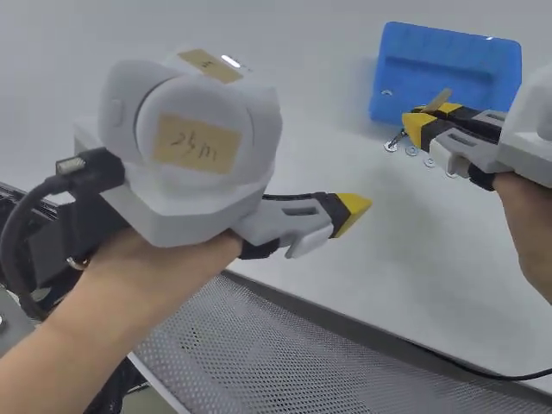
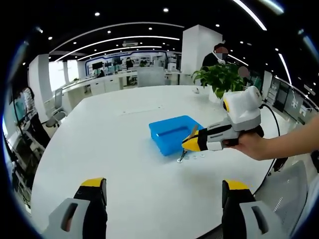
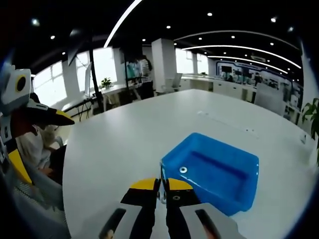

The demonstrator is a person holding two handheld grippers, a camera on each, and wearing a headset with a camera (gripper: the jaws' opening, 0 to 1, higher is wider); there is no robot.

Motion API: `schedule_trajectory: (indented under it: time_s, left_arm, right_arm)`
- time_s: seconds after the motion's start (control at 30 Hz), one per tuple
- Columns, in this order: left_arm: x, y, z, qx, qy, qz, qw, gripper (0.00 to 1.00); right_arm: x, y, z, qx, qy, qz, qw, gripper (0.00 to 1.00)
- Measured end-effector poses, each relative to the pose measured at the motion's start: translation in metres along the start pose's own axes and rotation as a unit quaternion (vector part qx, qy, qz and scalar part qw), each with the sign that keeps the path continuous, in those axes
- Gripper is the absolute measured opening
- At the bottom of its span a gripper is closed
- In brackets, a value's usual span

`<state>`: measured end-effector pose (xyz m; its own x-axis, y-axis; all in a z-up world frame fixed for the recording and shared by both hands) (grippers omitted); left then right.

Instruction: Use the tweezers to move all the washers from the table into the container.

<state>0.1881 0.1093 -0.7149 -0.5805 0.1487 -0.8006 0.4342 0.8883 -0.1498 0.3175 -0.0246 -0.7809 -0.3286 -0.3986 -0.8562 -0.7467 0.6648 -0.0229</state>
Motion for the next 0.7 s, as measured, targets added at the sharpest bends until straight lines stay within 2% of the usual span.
schedule_trajectory:
  time_s: [0.2, 0.27, 0.43, 0.6, 0.7]
  left_arm:
    - [-0.0001, 0.0015, 0.0008, -0.002, 0.004, 0.0, 1.0, 0.99]
    - [-0.0004, 0.0016, 0.0017, -0.002, 0.004, -0.001, 1.0, 0.99]
    - [-0.0009, 0.001, 0.003, 0.0, 0.007, 0.001, 1.0, 0.99]
    - [-0.001, 0.0013, 0.0039, -0.001, 0.009, 0.003, 1.0, 0.99]
    - [-0.0019, 0.0006, 0.004, -0.001, 0.008, 0.004, 1.0, 0.99]
  right_arm:
    - [0.0025, -0.0008, 0.0037, 0.0, 0.008, 0.005, 1.0, 0.03]
    - [0.0031, -0.0012, 0.0033, 0.002, 0.002, 0.016, 0.9999, 0.03]
    - [0.0028, 0.0003, 0.0018, -0.001, 0.011, 0.038, 0.9992, 0.03]
    - [0.0028, 0.0018, 0.0009, 0.003, 0.009, 0.018, 0.9998, 0.03]
    - [0.0016, 0.0046, 0.0013, 0.003, 0.008, -0.008, 0.9999, 0.02]
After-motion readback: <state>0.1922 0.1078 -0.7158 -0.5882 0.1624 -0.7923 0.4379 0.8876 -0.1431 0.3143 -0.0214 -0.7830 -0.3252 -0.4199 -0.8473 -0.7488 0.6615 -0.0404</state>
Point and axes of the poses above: the centre of the closed fingertips' face, and the gripper's own axes: z roughly forward along the fingers, y roughly to its left, x roughly out of its underside, the point moved 6 cm from there along -z, roughly backward along the fingers, and after that the axes turned 11 degrees about x, right-handed, at the moved point
